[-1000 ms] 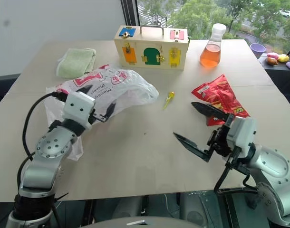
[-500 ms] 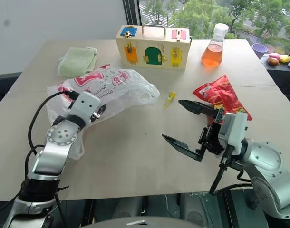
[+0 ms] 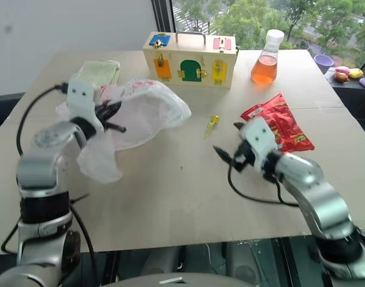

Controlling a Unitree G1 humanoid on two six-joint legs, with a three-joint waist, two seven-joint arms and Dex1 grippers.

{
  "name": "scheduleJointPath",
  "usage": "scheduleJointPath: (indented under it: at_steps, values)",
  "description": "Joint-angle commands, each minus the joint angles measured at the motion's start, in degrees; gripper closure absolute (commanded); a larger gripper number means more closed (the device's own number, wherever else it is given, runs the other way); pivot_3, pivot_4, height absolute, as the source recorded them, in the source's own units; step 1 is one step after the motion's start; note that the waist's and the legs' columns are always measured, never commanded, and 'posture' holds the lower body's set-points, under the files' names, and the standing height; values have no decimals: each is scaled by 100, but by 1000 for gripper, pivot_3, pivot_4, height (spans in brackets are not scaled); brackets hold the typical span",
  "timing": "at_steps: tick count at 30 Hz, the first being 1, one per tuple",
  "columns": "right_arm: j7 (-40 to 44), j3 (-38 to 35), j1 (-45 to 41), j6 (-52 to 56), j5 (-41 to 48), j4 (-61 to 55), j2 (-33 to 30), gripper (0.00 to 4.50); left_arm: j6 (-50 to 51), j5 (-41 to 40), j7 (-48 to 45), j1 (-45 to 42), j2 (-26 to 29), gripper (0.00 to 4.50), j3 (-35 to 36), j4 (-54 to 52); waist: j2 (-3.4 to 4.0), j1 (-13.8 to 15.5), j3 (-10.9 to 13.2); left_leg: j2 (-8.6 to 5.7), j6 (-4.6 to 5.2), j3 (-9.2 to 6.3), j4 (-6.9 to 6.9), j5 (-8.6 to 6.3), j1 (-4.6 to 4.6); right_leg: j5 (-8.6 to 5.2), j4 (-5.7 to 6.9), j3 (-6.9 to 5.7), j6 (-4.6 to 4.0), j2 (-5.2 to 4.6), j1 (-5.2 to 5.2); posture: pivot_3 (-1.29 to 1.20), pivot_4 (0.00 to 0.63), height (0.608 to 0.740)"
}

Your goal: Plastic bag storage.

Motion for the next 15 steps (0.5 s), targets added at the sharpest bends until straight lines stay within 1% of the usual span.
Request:
scheduleJointPath:
  at_steps: [1, 3, 5, 8, 10, 12, 14, 15]
  values:
    - [-751, 184, -699, 1037, -247, 739, 658, 0, 444, -19, 244, -395, 125, 4436, 129, 15, 3, 0, -2, 0, 0, -3, -3, 0, 0, 0, 0, 0, -2, 1, -1, 0, 150, 740]
    - [-1171, 203, -1139, 1265, -444, 1532, 1223, 0, 555, 18, 414, -525, 67, 4436, 126, 52, 3, -11, -2, -2, -1, -2, -8, 0, -1, 1, 1, 1, -3, 0, -3, 0, 150, 740]
    - [-1642, 193, -1539, 1125, -759, 2422, 1745, 0, 707, 8, 581, -626, -21, 4436, 150, 50, 2, -17, -2, -5, -2, 0, -8, 0, -14, 2, -1, 3, -4, -3, -16, 0, 150, 740]
    - [-2440, -149, -2188, 660, -1078, 3989, 2520, 0, 925, -20, 778, -693, -159, 4436, 110, -94, 1, -38, -3, -14, -13, 2, -7, 7, -54, 4, 12, 6, -4, -13, -63, 0, 150, 740]
    - [-2877, -396, -2622, 138, -1264, 5031, 2837, 0, 1095, -48, 898, -711, -274, 4436, 91, -272, -2, -65, -5, -21, -41, -1, -5, 23, -99, 5, 30, 7, -6, -20, -116, 0, 150, 740]
    - [-3146, -554, -2933, -355, -1391, 5842, 2973, 0, 1261, -72, 992, -704, -375, 4436, 82, -459, -2, -73, -5, -22, -42, 0, -6, 24, -101, 6, 32, 10, -6, -21, -119, 0, 150, 740]
    - [-3221, -603, -3100, -645, -1480, 6306, 3006, 530, 1381, -82, 1048, -684, -423, 4500, 69, -603, -2, -89, -5, -23, -41, -1, -6, 23, -101, 6, 32, 9, -7, -22, -119, 0, 150, 740]
    - [-3198, -612, -3131, -732, -1502, 6411, 3004, 930, 1435, -98, 1078, -687, -448, 4500, 88, -651, -2, -91, -5, -23, -38, -1, -6, 21, -99, 6, 33, 9, -6, -22, -118, 0, 150, 740]
